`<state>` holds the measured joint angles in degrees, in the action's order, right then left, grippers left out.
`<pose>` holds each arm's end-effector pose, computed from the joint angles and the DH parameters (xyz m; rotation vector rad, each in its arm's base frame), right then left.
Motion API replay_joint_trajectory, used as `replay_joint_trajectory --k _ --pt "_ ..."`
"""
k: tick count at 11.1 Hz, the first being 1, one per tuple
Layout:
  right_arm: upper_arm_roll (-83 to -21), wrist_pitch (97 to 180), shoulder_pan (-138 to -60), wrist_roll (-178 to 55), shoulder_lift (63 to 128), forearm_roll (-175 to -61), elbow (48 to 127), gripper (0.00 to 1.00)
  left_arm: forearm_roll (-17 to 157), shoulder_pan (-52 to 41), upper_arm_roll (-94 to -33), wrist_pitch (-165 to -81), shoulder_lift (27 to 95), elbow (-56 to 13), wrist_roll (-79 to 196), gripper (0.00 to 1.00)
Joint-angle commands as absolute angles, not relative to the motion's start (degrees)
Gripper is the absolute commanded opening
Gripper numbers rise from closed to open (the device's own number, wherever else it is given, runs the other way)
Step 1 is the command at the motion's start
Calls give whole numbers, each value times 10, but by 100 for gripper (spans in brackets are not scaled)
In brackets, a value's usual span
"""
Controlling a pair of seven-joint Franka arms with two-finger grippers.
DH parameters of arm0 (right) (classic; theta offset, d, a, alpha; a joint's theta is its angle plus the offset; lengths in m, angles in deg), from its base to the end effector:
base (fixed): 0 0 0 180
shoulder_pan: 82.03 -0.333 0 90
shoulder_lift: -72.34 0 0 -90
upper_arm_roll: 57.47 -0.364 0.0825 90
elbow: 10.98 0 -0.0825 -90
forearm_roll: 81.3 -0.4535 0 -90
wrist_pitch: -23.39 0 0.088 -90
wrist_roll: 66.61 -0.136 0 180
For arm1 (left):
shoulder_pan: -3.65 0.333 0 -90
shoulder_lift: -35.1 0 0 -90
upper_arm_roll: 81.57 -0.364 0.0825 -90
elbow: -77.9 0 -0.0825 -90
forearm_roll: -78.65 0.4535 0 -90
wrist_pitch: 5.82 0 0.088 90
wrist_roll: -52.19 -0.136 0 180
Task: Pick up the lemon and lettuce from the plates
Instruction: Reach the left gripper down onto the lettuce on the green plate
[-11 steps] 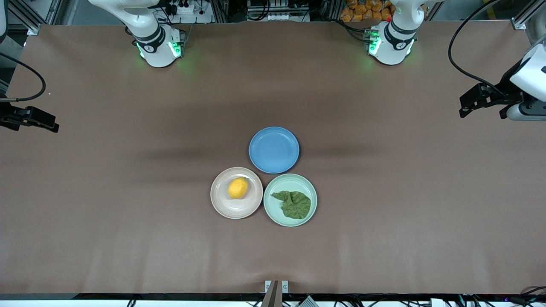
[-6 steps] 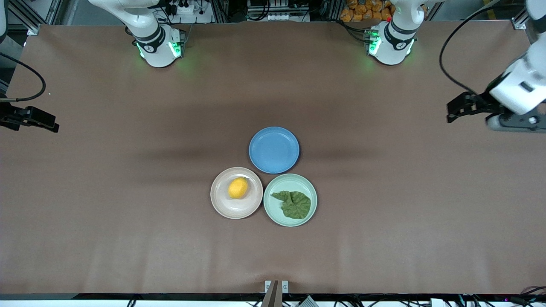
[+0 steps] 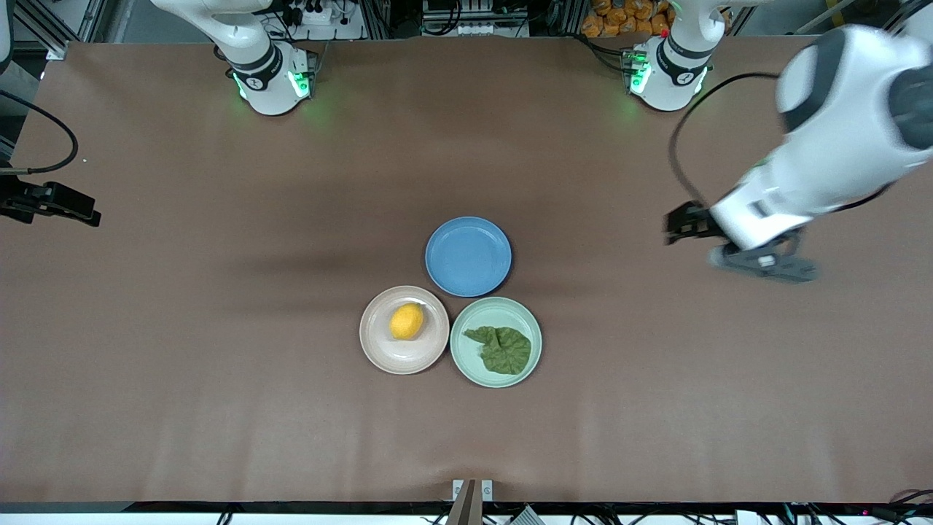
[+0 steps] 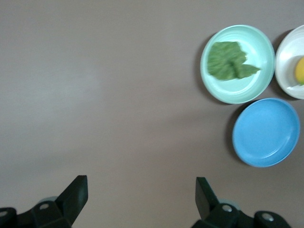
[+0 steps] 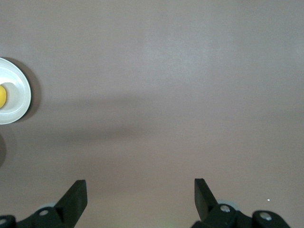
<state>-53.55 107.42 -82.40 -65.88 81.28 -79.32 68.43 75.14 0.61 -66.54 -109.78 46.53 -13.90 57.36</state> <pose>0.6650 -0.0425 0.6334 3.0960 -0.0791 -0.1187 0.6692 -0.2117 0.5201 3.0131 -0.3106 -0.0052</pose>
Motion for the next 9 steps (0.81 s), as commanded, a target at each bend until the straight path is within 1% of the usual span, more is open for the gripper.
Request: replay_joint_trajectory --k 1,3,4,5,7,9 --pt "-536 1073 -821 -655 805 -801 689 100 766 -52 -666 -1198 518 -132 603 100" --pt "-536 1075 -821 -656 806 -802 689 100 771 -86 -668 -1258 558 -132 619 100" --pt "-536 1075 -820 -656 807 -805 689 100 798 -95 -666 -1313 578 -131 619 100" --pt "-534 1074 -819 -656 807 -828 689 100 810 -113 -667 -1367 608 -125 620 100" --pt "-533 1072 -816 -653 807 -831 689 100 812 -151 -672 -1460 669 -107 637 100" --pt "-533 1072 -817 -653 807 -831 690 100 812 -160 -674 -1554 722 -105 640 100"
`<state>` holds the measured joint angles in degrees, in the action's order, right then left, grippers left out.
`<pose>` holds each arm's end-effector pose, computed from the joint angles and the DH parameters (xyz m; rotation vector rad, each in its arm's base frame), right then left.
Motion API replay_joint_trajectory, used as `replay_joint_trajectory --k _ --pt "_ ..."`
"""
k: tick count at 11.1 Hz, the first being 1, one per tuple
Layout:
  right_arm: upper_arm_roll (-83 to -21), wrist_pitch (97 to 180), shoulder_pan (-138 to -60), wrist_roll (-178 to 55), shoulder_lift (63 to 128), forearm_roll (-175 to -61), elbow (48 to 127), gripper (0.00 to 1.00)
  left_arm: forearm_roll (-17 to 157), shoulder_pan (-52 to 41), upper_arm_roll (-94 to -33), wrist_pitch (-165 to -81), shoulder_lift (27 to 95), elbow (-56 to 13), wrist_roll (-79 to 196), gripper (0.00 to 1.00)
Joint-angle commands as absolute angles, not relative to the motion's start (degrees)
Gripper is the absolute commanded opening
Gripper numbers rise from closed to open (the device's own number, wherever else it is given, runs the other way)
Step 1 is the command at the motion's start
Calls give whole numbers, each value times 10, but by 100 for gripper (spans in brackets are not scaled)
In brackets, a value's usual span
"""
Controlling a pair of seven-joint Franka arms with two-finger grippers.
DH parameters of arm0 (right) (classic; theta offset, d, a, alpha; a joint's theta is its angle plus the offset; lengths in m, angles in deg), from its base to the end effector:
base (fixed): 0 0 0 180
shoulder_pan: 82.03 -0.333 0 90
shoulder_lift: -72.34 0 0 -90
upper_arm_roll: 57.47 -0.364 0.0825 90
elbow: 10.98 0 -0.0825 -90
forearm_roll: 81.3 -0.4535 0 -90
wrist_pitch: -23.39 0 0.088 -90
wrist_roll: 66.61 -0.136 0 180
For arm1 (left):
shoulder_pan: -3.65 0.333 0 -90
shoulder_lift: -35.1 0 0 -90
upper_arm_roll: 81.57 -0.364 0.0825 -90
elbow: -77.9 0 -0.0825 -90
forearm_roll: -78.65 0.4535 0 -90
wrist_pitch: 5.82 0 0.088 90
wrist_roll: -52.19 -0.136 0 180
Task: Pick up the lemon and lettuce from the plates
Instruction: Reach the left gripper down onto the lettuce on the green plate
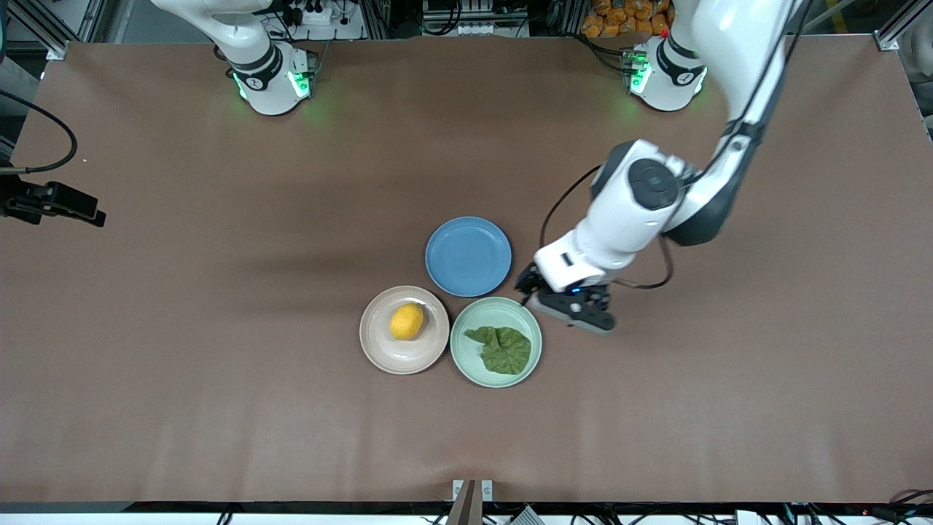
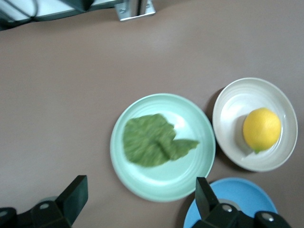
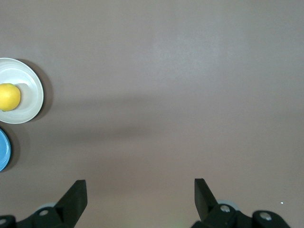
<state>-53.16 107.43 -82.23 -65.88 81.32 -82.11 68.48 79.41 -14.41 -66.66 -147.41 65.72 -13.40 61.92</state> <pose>0.6653 -0.0416 0.6324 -3.1324 0.0902 0.1194 0.6986 -0.4167 0.3480 2.8284 -0.5084 0.4277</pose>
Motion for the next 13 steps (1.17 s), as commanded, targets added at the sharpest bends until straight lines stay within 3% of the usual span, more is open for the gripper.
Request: replay_joint_trajectory --k 1,3,7,13 --pt "-533 1071 -818 -654 807 -831 690 100 812 -176 -674 -1617 758 -97 641 100" --pt "-535 1070 -820 -655 807 -831 691 100 812 -209 -706 -1678 804 -83 639 100" --pt "-538 1067 -833 -661 807 -832 691 100 810 -276 -760 -1703 874 -39 642 95" --pt "-538 1072 -875 -722 808 -858 694 100 811 -311 -806 -1719 900 -38 641 85"
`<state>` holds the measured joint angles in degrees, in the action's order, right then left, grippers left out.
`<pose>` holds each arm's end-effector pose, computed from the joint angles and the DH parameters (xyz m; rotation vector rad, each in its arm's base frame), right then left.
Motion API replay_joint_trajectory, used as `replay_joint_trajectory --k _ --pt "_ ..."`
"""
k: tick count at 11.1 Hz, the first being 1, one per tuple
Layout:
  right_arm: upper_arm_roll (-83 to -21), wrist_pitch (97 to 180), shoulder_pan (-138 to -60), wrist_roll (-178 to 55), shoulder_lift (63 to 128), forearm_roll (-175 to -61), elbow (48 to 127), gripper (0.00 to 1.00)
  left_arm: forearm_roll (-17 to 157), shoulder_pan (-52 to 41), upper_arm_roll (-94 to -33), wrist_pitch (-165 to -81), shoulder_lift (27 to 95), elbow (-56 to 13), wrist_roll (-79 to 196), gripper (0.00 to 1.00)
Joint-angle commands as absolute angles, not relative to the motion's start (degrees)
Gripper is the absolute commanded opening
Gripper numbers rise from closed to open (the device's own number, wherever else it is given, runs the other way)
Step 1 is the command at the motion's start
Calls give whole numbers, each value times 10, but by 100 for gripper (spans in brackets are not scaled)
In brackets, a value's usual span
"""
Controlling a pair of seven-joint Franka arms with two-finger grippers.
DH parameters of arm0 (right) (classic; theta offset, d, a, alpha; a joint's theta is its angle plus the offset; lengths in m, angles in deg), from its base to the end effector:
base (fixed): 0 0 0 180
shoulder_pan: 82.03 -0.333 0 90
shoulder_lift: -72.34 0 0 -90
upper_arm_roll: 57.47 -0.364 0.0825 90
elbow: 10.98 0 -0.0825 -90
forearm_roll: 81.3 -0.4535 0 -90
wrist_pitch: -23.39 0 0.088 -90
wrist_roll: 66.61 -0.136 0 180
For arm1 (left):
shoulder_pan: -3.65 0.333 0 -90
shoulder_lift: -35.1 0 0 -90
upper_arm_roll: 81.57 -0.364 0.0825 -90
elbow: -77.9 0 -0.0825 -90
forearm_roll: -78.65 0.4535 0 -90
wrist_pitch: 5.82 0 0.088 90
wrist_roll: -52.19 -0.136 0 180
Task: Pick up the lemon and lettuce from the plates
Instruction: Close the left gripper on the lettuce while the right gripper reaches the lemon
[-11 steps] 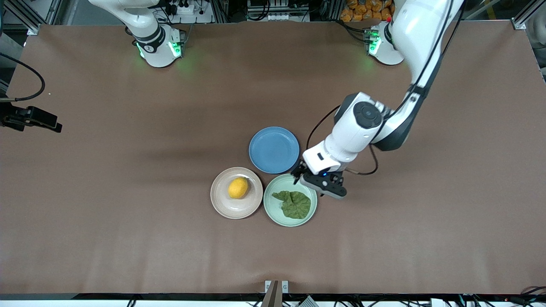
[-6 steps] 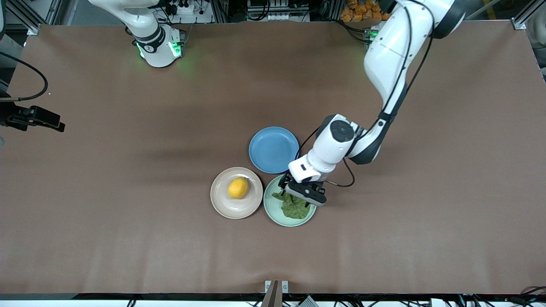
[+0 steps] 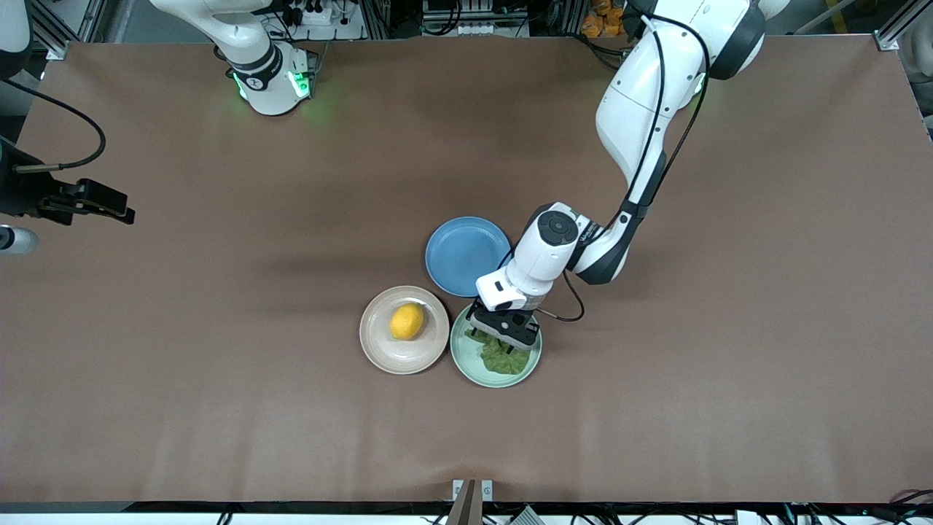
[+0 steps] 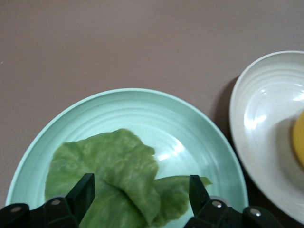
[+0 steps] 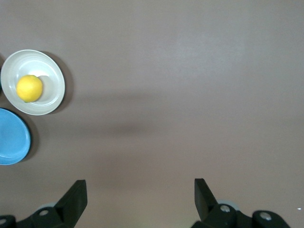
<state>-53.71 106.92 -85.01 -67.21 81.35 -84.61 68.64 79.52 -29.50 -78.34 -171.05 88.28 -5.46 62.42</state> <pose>0.6654 0.0029 0.6300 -3.0909 0.0306 0.1371 0.6943 -0.4995 0.1365 2.7753 -0.6148 0.6517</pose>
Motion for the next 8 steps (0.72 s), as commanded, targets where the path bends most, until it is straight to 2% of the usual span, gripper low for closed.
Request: replay_joint_trajectory --k 1,4,6,8 --pt "-538 1078 -894 -754 816 -858 693 100 810 -319 -818 -1719 905 -38 641 78" --pt "-538 1100 -929 -829 844 -882 694 100 805 -321 -821 -1719 904 -38 644 52" --pt "-537 1132 -955 -871 869 -907 694 100 805 -325 -821 -1719 899 -38 669 45" --pt "-537 1158 -966 -893 890 -908 694 100 805 -331 -821 -1718 889 -40 683 35"
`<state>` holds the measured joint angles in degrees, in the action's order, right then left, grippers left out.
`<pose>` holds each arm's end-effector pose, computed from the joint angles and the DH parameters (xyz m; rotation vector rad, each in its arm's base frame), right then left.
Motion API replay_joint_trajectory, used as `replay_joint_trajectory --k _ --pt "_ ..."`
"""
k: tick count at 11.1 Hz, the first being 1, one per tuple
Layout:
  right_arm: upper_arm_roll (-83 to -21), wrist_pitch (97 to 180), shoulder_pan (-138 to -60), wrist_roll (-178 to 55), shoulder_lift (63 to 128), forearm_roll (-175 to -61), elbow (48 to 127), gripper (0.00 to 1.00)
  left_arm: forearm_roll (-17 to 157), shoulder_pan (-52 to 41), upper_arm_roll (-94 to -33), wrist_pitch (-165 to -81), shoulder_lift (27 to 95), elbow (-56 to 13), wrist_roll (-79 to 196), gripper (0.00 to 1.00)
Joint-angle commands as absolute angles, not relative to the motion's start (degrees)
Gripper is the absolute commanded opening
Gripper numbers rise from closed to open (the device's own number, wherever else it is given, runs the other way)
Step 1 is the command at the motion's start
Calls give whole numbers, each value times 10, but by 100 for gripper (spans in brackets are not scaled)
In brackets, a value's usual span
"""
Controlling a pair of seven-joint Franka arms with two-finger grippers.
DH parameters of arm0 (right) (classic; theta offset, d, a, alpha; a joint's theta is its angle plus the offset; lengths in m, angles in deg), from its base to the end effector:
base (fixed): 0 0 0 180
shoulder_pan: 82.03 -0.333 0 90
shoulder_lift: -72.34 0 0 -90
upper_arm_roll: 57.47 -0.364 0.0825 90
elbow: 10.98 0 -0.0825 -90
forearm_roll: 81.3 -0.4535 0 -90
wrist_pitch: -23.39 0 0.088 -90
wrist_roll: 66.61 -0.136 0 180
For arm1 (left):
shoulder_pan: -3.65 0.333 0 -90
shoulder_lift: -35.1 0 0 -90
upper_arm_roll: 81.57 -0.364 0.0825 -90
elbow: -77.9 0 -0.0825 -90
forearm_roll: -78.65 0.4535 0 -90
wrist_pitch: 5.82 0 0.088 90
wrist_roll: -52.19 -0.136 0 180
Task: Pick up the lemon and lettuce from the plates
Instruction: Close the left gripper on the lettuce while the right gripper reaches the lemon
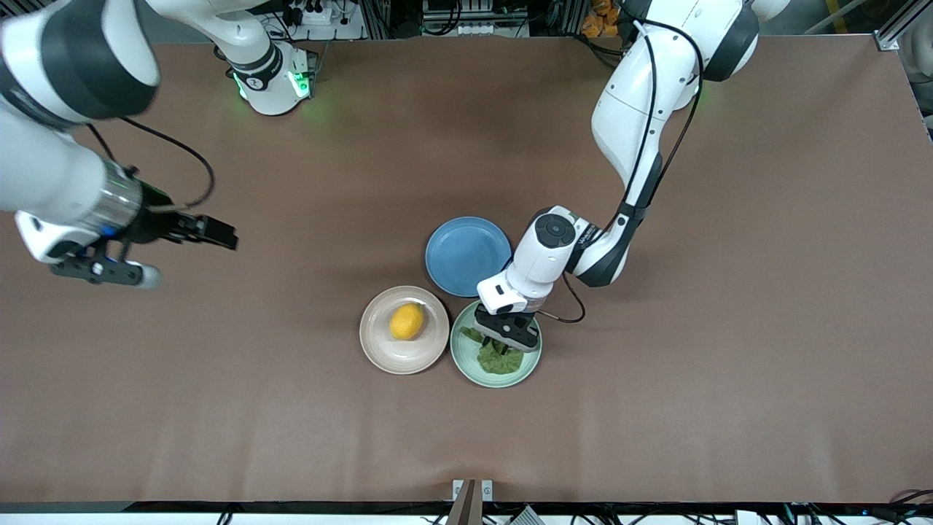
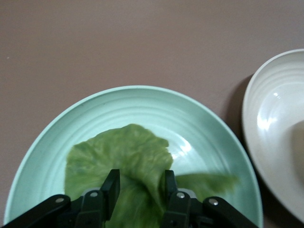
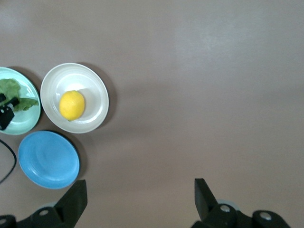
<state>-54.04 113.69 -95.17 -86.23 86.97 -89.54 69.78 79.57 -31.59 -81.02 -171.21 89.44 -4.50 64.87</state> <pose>0.6924 0.1431 0.5620 -3.0223 0.2709 0.1793 0.6959 -0.5005 0.1273 2.8020 -0.5853 0.6673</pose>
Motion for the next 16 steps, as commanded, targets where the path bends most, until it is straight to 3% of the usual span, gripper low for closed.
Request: replay_joint_trajectory --k 1,4,10,12,14,16 --pt "-537 1170 -974 -896 900 -911 694 100 804 -331 -821 -1715 885 -42 690 27" --pt "-538 1187 -990 -915 926 -915 694 100 804 -332 -821 -1714 885 -43 702 18" --pt "-537 1296 -1047 -999 1005 -940 693 100 806 -332 -821 -1714 895 -44 703 13" --pt "-537 1340 -1065 -1037 1038 -940 693 100 806 -332 -821 -1713 894 -44 703 0" --pt "-537 1371 -1075 -1058 1073 -939 691 100 806 -333 -821 -1708 892 -44 703 0" --pt "-537 1403 -1088 -1078 1102 -938 689 100 805 -336 -821 -1643 868 -42 707 0"
